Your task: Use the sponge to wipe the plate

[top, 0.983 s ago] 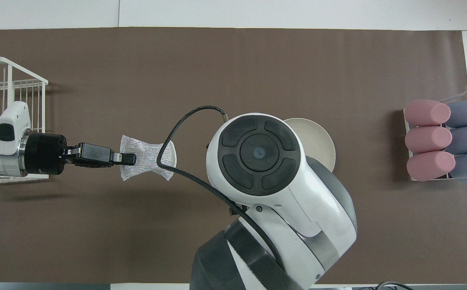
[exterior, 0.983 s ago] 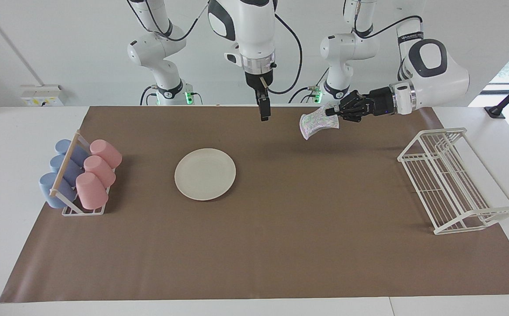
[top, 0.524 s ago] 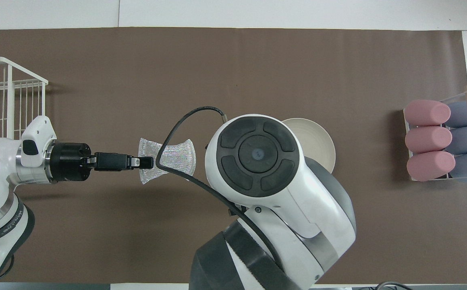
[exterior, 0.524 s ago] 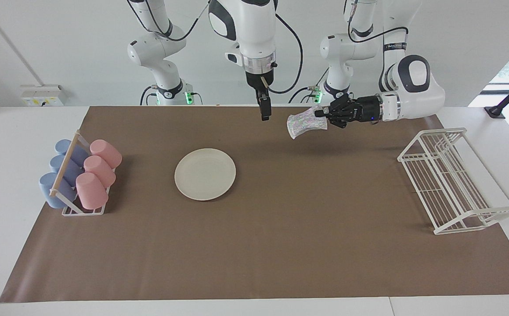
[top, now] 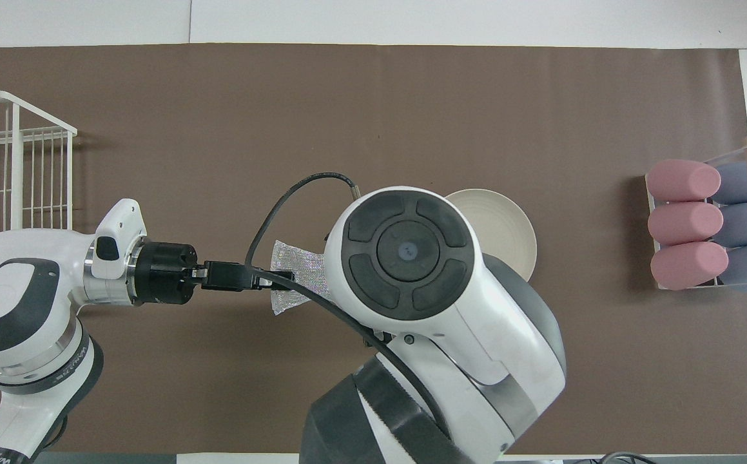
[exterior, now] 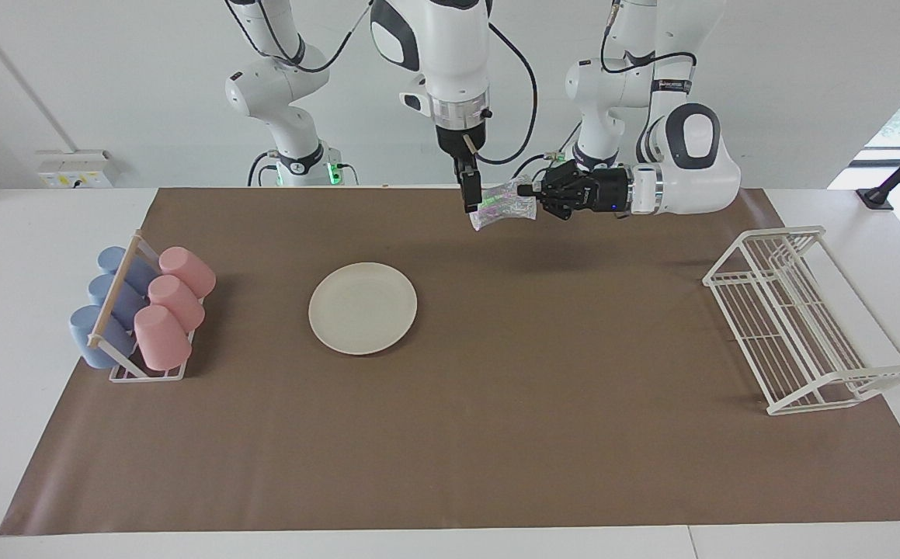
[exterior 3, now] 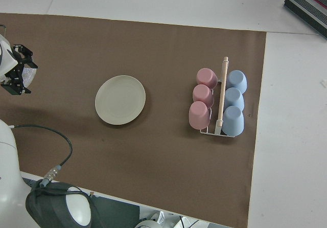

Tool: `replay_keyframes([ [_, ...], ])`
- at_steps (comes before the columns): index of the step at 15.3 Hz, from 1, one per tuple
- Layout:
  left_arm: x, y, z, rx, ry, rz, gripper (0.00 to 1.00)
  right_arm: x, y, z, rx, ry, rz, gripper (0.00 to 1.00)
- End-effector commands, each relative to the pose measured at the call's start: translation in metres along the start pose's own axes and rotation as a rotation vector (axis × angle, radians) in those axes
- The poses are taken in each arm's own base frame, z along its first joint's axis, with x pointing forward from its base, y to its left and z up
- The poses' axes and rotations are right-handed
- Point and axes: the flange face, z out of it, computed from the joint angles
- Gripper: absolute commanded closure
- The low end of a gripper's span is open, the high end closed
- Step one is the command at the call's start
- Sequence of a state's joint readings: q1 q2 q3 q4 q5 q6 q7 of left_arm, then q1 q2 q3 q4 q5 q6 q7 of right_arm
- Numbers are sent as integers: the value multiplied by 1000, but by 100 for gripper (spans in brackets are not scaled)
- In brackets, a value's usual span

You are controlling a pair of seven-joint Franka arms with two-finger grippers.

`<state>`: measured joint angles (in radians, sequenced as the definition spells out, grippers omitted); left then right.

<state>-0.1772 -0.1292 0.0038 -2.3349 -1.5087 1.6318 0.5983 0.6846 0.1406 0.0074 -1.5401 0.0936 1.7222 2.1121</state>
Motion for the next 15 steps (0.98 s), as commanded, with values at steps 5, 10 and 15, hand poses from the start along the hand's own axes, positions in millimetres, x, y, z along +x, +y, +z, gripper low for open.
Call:
replay_keyframes([
  [5,-11,4,14,-32,-16,18,100,-3,0,-2,1,-24,22,0],
  [10,-11,4,14,-33,-14,18,100,-10,0,-1,11,-85,28,0],
  [15,-11,3,11,-34,-10,15,100,-10,3,5,20,-112,31,0],
])
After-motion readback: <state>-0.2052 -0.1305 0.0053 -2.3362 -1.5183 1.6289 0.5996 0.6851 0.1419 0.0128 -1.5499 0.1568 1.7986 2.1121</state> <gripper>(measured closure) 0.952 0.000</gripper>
